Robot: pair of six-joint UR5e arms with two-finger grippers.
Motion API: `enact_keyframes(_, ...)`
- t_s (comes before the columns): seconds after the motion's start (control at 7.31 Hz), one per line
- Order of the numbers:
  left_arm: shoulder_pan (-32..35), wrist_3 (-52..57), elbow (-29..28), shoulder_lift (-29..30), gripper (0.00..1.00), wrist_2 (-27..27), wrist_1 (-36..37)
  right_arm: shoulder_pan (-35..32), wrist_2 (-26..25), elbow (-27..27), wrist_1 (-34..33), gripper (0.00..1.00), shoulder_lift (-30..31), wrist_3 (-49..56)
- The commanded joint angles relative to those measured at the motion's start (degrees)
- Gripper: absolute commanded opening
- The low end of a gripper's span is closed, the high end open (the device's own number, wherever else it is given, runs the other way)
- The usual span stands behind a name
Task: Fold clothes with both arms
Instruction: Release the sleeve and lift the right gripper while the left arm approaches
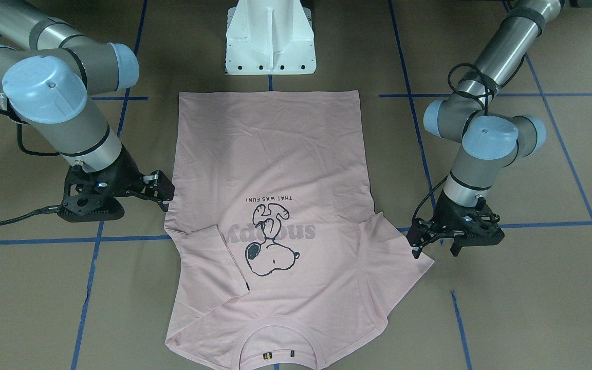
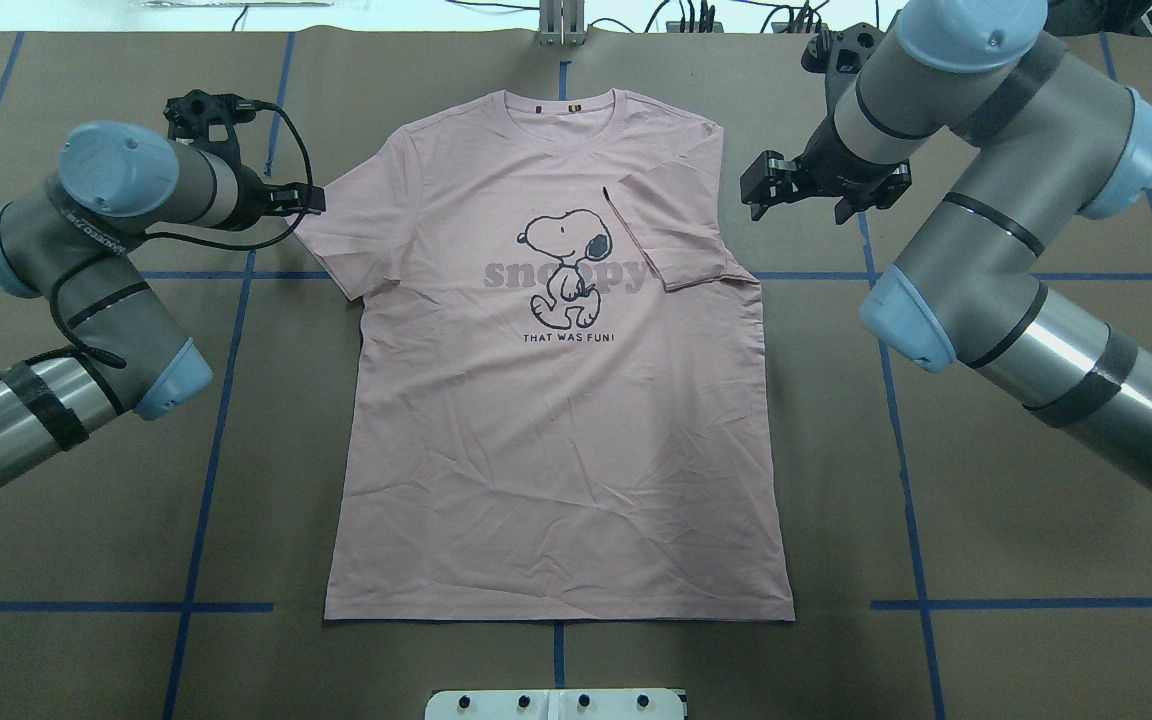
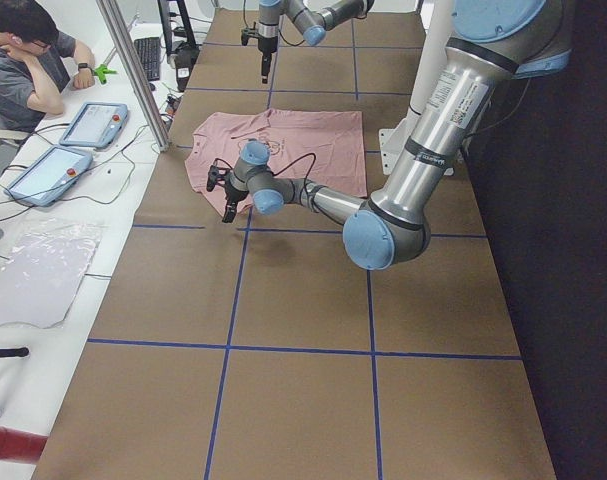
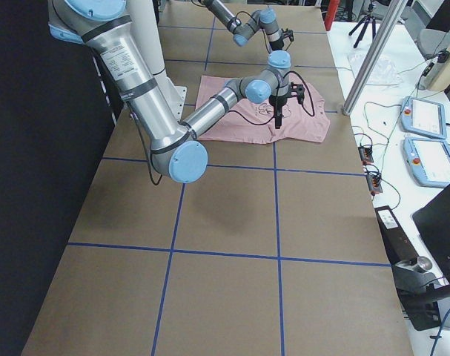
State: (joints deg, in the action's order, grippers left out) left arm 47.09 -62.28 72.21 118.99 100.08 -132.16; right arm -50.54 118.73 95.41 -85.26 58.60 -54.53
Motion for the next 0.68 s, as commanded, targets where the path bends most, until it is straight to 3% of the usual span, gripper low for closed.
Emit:
enact_keyframes(0.0,-0.6,0.0,-4.3,2.5,0.98,-0.7,-0.4,-0.1,0.1,0.6,0.3,1.00,0.5,0.2)
enact_keyframes(0.27,-0.7,0.3,-4.4,2.6,0.91,-0.9,-0.4,-0.1,0.1,0.6,0.3,1.00,0.5,0.2)
enact_keyframes(0.41,-0.7,0.6,-4.4,2.6,0.80,-0.9,-0.4,-0.1,0.0,0.5,0.3,1.00,0.4,0.2)
enact_keyframes(0.55,-0.7,0.7,-4.4,2.7,0.62,-0.9,-0.4,0.0,0.0,0.6,0.2,1.00,0.4,0.1)
